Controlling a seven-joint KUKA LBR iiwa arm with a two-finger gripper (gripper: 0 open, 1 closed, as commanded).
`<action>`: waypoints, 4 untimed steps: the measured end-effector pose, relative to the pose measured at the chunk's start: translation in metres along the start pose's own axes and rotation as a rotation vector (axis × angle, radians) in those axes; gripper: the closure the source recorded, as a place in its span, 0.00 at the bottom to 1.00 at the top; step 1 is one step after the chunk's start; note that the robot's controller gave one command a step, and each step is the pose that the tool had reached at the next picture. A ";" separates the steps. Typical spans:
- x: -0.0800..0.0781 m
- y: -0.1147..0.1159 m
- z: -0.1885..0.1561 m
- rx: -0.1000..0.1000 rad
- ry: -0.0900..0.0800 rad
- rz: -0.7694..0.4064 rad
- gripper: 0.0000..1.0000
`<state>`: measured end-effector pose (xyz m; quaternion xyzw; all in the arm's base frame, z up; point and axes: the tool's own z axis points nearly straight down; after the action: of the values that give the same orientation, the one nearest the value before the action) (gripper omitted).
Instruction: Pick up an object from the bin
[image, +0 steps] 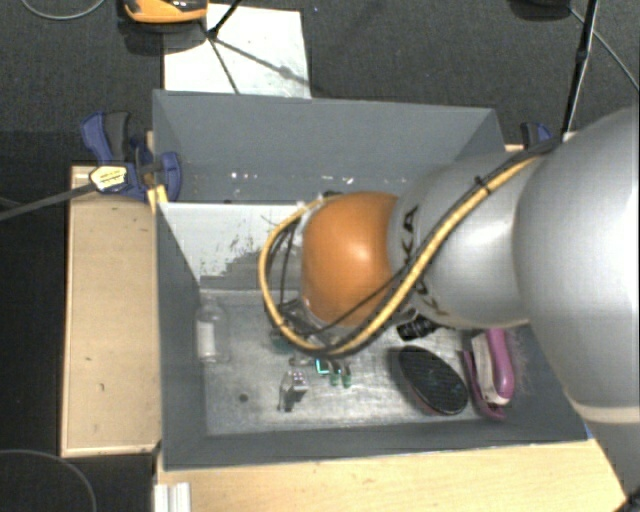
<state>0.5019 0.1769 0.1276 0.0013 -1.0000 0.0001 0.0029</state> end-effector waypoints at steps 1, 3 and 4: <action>-0.068 -0.061 0.057 -0.005 -0.014 0.044 0.00; -0.090 -0.087 0.017 -0.001 -0.012 -0.043 0.00; -0.090 -0.090 0.053 -0.004 -0.013 0.175 0.00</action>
Offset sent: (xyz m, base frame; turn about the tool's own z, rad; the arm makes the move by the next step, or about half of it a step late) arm 0.0635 -0.0586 -0.0576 0.0368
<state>0.5917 0.0871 0.0739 -0.0859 -0.9963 -0.0015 -0.0037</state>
